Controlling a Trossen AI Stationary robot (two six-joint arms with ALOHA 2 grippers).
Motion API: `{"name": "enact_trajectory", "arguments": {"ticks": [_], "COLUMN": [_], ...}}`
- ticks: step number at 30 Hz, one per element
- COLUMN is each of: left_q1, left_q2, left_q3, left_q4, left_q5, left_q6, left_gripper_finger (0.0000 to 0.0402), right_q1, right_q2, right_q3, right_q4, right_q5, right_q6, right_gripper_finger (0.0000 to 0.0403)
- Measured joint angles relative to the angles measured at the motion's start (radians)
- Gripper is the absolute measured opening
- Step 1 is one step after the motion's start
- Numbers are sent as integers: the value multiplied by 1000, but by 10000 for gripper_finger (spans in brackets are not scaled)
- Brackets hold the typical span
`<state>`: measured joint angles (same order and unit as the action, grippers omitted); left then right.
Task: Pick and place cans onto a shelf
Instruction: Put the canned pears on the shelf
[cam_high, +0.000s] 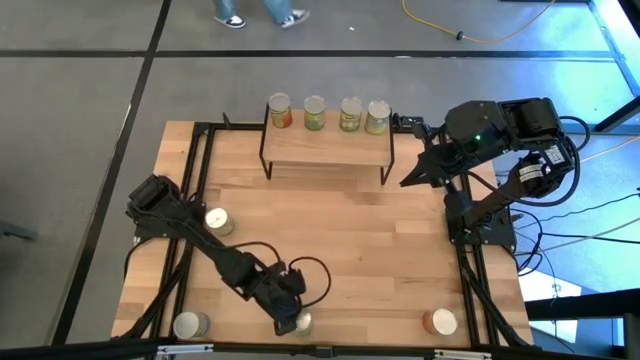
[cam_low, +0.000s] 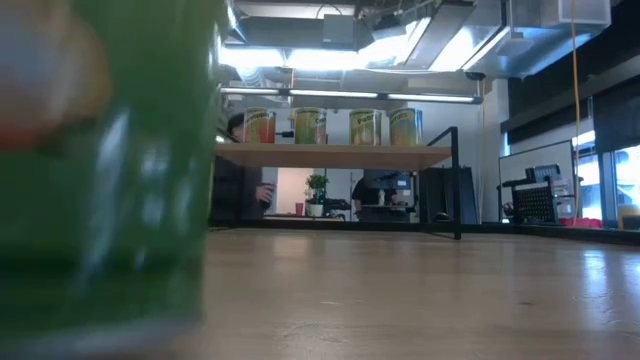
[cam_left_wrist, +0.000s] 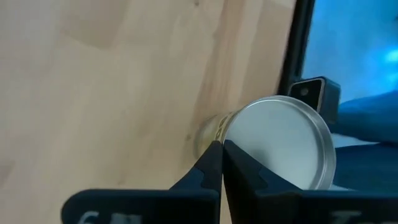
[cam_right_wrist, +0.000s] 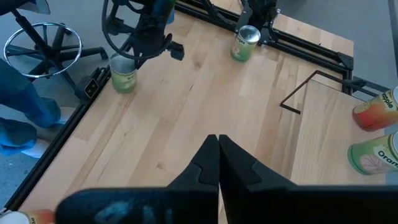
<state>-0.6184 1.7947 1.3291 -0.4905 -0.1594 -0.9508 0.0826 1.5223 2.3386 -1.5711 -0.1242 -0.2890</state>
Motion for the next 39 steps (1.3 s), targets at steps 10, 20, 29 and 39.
{"name": "enact_trajectory", "arguments": {"ticks": [10,20,29,39], "left_q1": [64,144,260,486], "left_q2": [0,-2,-2,-37], "left_q3": [292,617,908,1026], "left_q4": [-324,-749,-1061,-1082], "left_q5": [-6,-107,-221,-249], "left_q6": [133,122,122,252], "left_gripper_finger": [0,0,0,0], "right_q1": [0,0,0,0], "right_q2": [0,0,0,0], "right_q3": [0,0,0,0], "right_q4": [0,0,0,0], "right_q5": [0,104,167,168], "right_q6": [-4,23,24,26], "right_gripper_finger": [0,0,0,0]}}
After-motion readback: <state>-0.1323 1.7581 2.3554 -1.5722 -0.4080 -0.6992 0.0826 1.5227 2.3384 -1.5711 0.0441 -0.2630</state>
